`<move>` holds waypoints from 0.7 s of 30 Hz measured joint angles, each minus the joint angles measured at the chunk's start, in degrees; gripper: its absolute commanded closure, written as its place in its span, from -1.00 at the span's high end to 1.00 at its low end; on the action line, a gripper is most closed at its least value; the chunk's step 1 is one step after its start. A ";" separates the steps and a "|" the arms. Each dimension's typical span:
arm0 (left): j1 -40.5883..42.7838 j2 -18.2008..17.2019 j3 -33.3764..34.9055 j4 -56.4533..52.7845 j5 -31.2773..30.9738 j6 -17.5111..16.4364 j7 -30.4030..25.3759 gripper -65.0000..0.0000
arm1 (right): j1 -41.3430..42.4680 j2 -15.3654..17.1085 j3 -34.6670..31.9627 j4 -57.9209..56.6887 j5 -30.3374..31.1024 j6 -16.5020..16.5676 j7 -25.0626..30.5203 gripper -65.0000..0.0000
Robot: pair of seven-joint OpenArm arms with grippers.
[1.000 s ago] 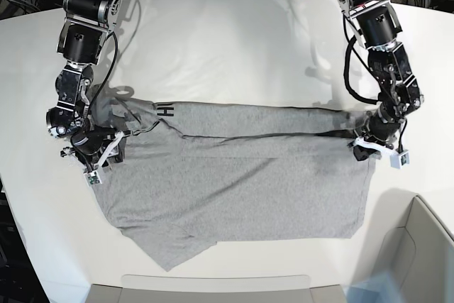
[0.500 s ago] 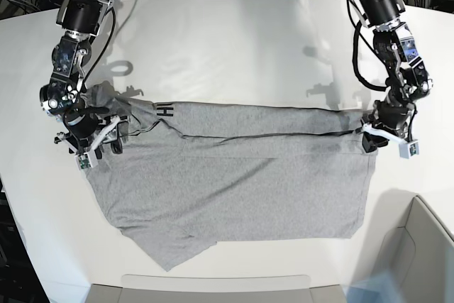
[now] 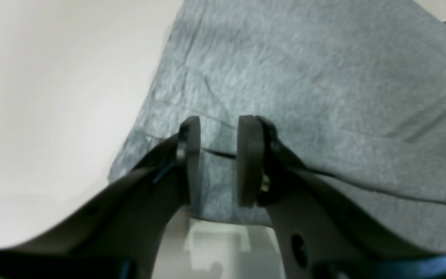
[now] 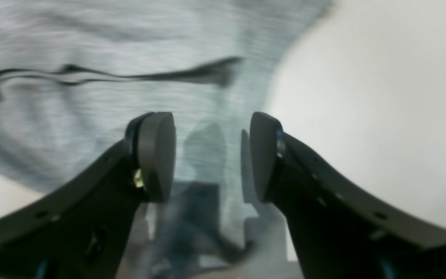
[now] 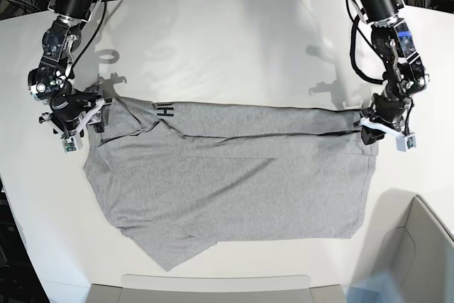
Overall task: Fold the T-shirt properly
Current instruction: 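Lower the folded shoulder edge onto the shirt with both grippers, then slide the shirt along the table with both grippers, then open them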
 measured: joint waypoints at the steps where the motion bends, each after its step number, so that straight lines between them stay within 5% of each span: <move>1: -0.04 -0.07 0.20 -0.72 0.04 0.04 -0.26 -0.51 | 0.24 0.00 -0.04 0.00 -0.04 -0.02 0.04 -0.07; 6: -0.55 -0.20 0.44 -5.18 -0.07 0.00 -1.05 -0.52 | 0.24 -0.61 -1.77 -3.39 0.22 -0.09 0.39 -0.15; 9: -2.71 -0.33 1.16 -10.91 0.50 -0.02 -2.58 -0.73 | 0.70 -0.04 -3.56 -6.36 1.60 -0.17 1.75 -0.49; 11: -5.46 -1.57 3.74 -14.05 6.34 -0.46 -2.62 -1.00 | 1.18 0.17 -4.02 -7.63 2.03 -0.17 2.54 -0.75; 14: -8.13 -1.68 6.60 -17.29 13.29 -0.42 -4.20 -1.00 | 1.11 0.66 -4.79 -8.57 2.99 -0.33 3.21 -1.00; 21: -2.14 -1.88 7.67 -16.81 15.19 -0.90 -7.30 -1.00 | -0.59 1.22 -4.66 -4.35 0.37 0.15 -2.89 -1.00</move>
